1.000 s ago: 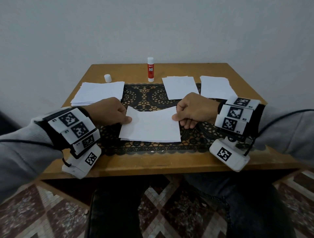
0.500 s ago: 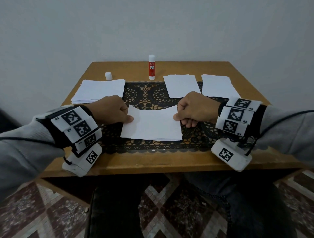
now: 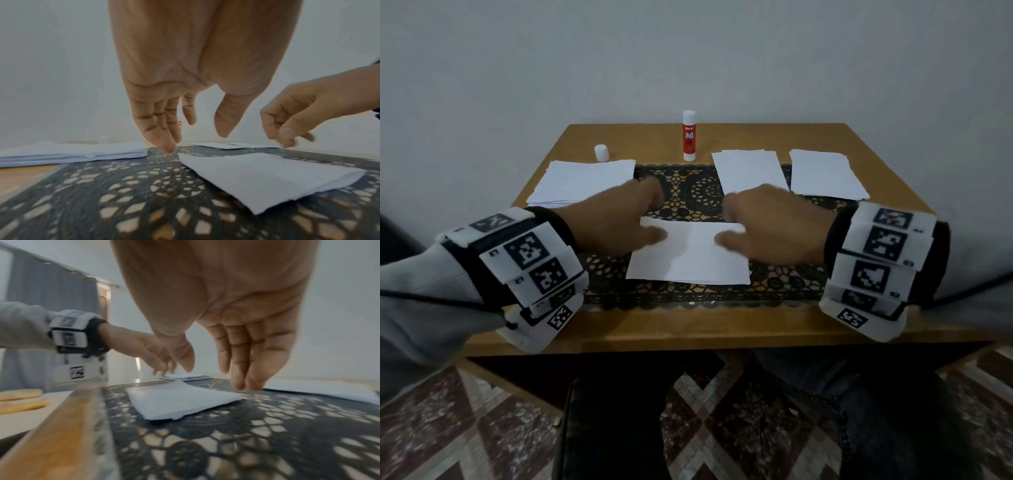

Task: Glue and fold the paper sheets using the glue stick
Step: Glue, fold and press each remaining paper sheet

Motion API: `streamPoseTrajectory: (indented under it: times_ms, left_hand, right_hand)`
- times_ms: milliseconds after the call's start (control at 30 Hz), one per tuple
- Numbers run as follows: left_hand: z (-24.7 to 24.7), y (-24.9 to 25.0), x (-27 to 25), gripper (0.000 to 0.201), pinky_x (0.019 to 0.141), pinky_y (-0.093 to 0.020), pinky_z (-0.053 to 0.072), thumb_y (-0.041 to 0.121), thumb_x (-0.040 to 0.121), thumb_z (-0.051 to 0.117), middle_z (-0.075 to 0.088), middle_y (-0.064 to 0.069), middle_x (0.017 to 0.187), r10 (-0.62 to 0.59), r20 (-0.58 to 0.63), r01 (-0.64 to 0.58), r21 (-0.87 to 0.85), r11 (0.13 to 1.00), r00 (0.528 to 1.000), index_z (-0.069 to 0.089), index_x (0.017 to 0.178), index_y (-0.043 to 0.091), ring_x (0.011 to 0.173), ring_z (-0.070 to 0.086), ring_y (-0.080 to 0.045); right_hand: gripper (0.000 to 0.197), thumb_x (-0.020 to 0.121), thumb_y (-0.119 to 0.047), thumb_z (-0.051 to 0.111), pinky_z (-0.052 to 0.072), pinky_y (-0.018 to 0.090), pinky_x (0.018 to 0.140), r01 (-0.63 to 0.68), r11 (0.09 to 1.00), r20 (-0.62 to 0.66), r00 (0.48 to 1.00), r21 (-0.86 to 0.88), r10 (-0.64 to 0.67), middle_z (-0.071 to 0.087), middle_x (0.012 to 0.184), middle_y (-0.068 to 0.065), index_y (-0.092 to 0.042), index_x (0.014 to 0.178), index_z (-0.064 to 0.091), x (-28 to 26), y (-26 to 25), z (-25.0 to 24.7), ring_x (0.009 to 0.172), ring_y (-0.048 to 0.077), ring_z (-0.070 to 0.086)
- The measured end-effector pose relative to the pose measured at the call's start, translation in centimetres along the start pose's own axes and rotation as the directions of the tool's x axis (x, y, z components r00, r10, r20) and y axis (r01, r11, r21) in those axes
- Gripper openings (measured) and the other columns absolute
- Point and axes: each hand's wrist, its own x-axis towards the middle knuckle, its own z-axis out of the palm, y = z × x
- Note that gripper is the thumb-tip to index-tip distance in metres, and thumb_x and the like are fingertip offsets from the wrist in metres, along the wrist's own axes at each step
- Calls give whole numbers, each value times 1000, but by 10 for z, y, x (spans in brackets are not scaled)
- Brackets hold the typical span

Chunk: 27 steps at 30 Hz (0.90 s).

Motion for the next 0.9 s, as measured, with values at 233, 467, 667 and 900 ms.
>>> streamPoseTrajectory:
  times_ms: [233, 467, 667, 900]
  left_hand:
    - [13, -5, -2, 85, 117, -52, 2, 67, 84, 36, -26, 6, 156, -47, 514, -97, 249, 964, 856, -18, 146, 42, 145, -20, -17]
    - [12, -9, -7, 93, 118, -53, 3, 74, 72, 25, -32, 5, 153, -31, 547, -116, 232, 966, 837, -23, 144, 41, 143, -25, -16]
    - [12, -6, -7, 85, 118, -52, 3, 67, 85, 32, -32, 4, 153, -38, 542, -110, 237, 965, 840, -23, 145, 40, 142, -26, -17]
    - [9, -3, -9, 83, 118, -52, 2, 63, 89, 33, -32, 2, 153, -47, 550, -111, 251, 962, 834, -23, 145, 38, 142, -26, -19]
  right_hand:
    - [102, 86, -74, 20, 6, 44, 122, 328, 934, 511, 833, -144, -213, -21, 158, 16, -3, 151, -15, -39, -31, 24, 147, 28, -17]
    - [102, 85, -75, 13, 0, 42, 122, 145, 963, 542, 840, -225, 1, -24, 157, 14, -3, 149, -20, -61, -24, 16, 147, 26, -19]
    - [98, 88, -74, 18, -1, 44, 121, 195, 977, 530, 839, -92, -118, -20, 159, 11, -6, 152, -13, -45, -51, 12, 147, 24, -19]
    - [97, 89, -74, 16, 2, 46, 121, -26, 990, 478, 874, -139, 90, -22, 159, 10, -7, 151, -17, -12, -16, 13, 148, 24, -16]
